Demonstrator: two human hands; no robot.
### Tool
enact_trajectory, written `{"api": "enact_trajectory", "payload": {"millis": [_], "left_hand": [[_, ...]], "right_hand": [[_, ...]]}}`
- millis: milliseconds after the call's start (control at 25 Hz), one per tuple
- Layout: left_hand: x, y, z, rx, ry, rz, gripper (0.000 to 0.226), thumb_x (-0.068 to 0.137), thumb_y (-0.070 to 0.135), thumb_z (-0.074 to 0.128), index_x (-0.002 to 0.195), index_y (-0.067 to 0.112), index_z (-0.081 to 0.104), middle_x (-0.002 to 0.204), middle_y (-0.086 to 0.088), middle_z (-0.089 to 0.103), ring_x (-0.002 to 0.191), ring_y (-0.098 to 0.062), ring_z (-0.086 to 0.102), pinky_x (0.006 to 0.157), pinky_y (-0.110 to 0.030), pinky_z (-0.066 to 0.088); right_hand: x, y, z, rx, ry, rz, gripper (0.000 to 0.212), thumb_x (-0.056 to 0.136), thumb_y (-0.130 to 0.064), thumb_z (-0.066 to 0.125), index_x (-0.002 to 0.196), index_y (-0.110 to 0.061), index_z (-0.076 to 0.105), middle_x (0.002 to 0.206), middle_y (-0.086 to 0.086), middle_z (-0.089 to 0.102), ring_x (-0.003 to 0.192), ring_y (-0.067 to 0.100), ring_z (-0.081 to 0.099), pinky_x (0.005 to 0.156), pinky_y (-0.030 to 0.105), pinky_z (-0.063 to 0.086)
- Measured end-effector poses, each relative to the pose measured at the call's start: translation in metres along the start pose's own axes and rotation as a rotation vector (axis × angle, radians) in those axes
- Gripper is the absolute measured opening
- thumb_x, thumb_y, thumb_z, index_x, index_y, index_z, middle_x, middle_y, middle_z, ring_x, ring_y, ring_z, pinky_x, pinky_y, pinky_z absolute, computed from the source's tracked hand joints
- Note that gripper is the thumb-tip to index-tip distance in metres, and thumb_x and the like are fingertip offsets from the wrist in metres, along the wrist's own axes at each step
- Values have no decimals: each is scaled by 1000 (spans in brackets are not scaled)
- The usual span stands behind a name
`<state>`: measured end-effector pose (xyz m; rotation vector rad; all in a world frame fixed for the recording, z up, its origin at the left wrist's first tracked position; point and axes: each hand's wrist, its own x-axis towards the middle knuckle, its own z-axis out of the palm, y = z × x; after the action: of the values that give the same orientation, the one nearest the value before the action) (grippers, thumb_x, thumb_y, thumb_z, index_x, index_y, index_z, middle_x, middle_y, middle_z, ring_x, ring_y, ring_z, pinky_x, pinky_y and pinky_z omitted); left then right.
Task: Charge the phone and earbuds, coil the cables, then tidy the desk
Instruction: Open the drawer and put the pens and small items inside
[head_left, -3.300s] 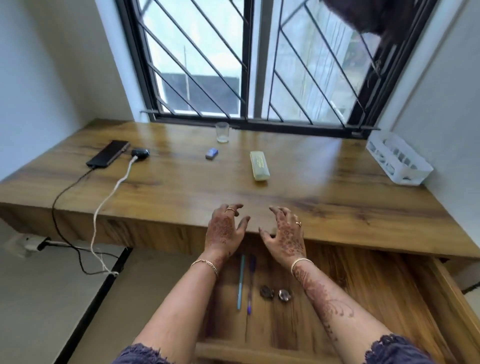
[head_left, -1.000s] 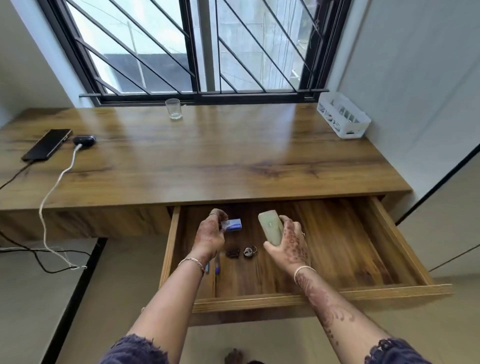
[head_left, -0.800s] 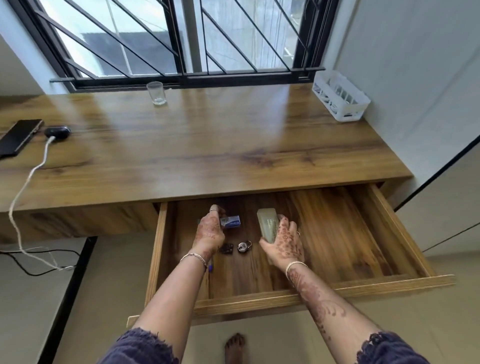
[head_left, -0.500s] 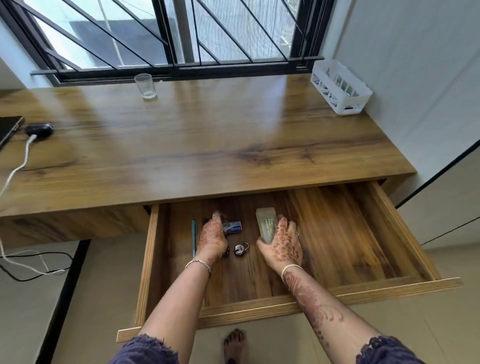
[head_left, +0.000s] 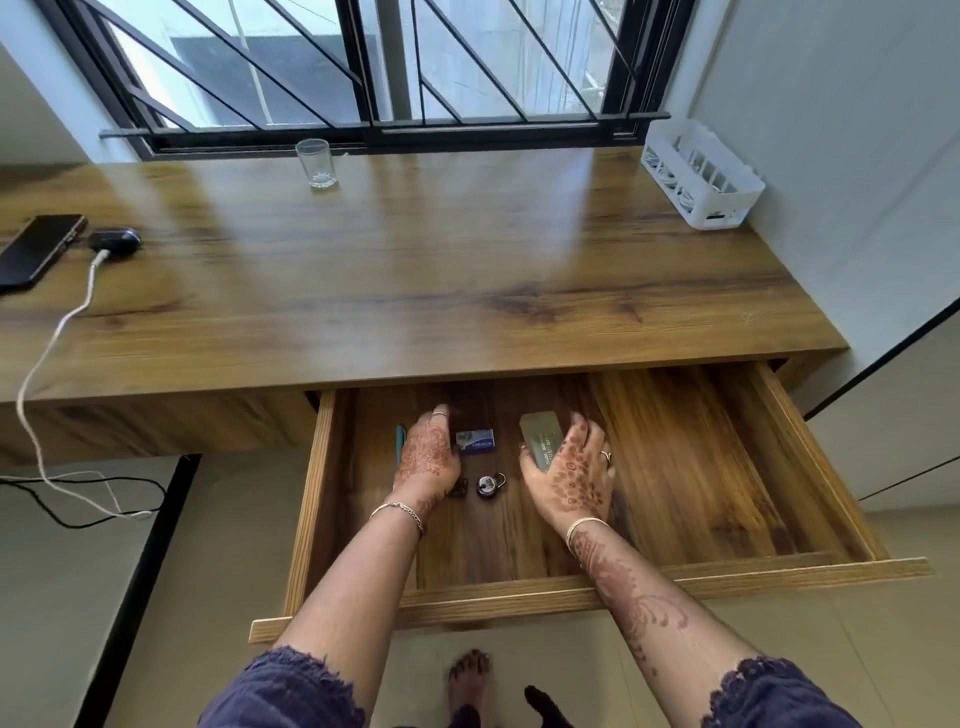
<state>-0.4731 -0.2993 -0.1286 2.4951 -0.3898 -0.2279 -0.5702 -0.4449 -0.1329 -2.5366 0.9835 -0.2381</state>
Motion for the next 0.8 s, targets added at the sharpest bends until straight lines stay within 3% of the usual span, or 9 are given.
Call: {"api": "enact_trajectory", "payload": {"millis": [120, 240, 320, 440, 600, 800], "left_hand": [[-9, 7, -25, -51, 117, 118, 31, 85, 19, 65, 116, 21, 59, 115, 2, 64, 107, -14, 60, 87, -19, 45], [-7, 17, -58, -110, 227, 165, 19, 87, 29, 63, 106, 24, 62, 96, 8, 67, 88, -7, 63, 71, -14, 43], [1, 22, -82, -193, 272, 144, 22, 88, 31, 62, 108, 23, 60, 94, 7, 66, 85, -7, 63, 69, -12, 45], [25, 20, -118, -305, 378, 125, 34, 88, 34, 61, 118, 17, 55, 107, 1, 64, 96, -12, 61, 82, -23, 50], [85, -1, -175, -384, 439, 41, 50, 89, 42, 58, 130, 15, 47, 130, -2, 52, 120, -19, 50, 103, -40, 42], [192, -41, -249, -491, 429, -20, 52, 89, 41, 57, 133, 16, 43, 137, -2, 47, 125, -18, 45, 108, -39, 37]], "right_hand": [[-2, -17, -17, 93, 179, -161, 71, 80, -48, 62, 138, -17, 35, 138, 7, 39, 126, 27, 41, 100, 46, 39], [10, -51, -37, 161, 143, -247, 71, 82, -45, 60, 142, -20, 30, 146, 4, 31, 133, 26, 32, 108, 48, 31], [22, -77, -45, 195, 80, -299, 75, 84, -45, 60, 146, -24, 23, 154, 1, 20, 140, 25, 22, 114, 48, 21], [45, -120, -48, 261, -22, -381, 81, 85, -46, 59, 149, -32, 11, 160, -6, 1, 147, 23, 7, 118, 46, 12], [91, -206, -38, 372, -158, -415, 85, 87, -49, 56, 151, -33, 2, 159, -12, -13, 148, 20, -4, 119, 42, 5], [158, -335, -7, 494, -212, -447, 93, 84, -44, 64, 152, -27, 2, 160, -6, -11, 149, 19, -1, 119, 35, 5]]}}
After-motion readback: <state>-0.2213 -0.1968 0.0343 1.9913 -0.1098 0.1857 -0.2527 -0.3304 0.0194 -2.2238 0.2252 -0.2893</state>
